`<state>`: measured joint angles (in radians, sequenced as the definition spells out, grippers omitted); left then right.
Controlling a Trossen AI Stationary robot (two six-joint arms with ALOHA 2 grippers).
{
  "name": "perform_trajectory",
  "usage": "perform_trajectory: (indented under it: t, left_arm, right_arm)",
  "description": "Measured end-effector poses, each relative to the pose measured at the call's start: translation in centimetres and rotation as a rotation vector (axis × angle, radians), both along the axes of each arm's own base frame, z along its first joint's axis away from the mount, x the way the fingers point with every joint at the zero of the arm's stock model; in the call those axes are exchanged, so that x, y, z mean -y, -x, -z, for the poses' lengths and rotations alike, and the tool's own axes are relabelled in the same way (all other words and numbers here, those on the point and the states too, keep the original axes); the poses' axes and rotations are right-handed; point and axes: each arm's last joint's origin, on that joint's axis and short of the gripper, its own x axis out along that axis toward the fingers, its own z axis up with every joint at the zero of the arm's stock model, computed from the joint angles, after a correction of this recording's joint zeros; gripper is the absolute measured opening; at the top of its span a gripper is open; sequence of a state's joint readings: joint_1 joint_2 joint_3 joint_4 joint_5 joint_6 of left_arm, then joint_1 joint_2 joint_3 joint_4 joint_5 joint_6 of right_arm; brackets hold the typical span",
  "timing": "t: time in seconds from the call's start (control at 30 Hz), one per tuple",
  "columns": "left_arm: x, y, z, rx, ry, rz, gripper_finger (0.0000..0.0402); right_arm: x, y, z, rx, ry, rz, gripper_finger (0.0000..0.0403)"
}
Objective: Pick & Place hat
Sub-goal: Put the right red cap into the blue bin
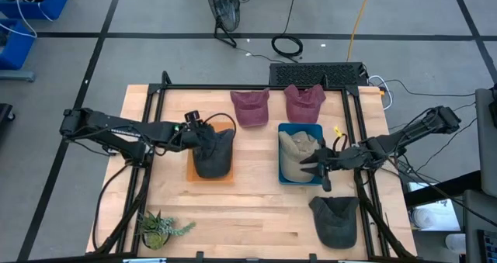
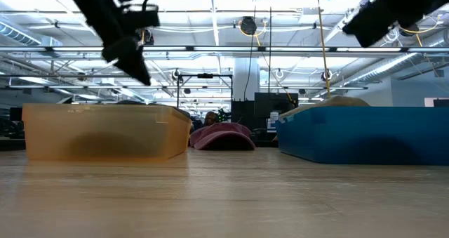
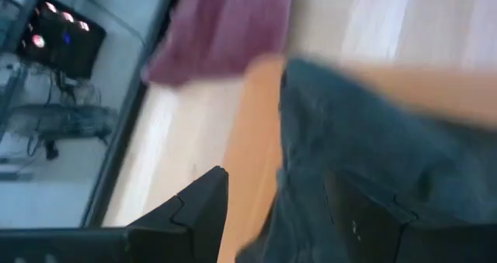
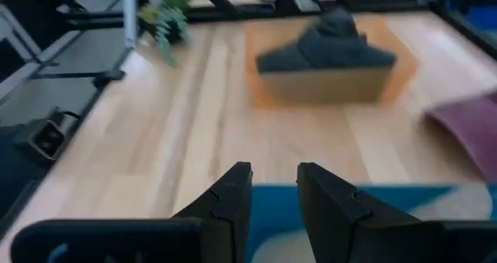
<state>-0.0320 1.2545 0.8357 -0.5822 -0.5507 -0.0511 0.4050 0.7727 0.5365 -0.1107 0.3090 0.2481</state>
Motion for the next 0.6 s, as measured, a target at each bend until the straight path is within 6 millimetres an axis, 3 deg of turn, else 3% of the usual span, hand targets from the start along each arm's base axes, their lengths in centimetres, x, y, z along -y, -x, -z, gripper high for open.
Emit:
perform_trajectory:
  t: [0.23,0.4,0.5,0.6]
  left_arm:
    - [1.4,-2.0,-1.8,0.228,0.086,0.151,0.0214]
    - [2.3,-2.9,-2.9,0.358,0.111,0.284,0.0214]
    - [1.8,-3.2,-3.3,0.385,0.072,0.301,0.0214]
    - [0.0,-3.4,-3.5,0.408,0.072,0.284,0.0214]
  right_arm:
    - [-0.7,-0.4,-2.9,-0.087,0.048,-0.018,0.0093]
    - [-0.5,-1.4,-3.9,-0.138,0.139,0.093,0.0093]
    - [0.3,-2.5,-4.2,-0.132,0.201,0.156,0.0093]
    - [1.5,-3.7,-4.1,-0.127,0.241,0.202,0.0093]
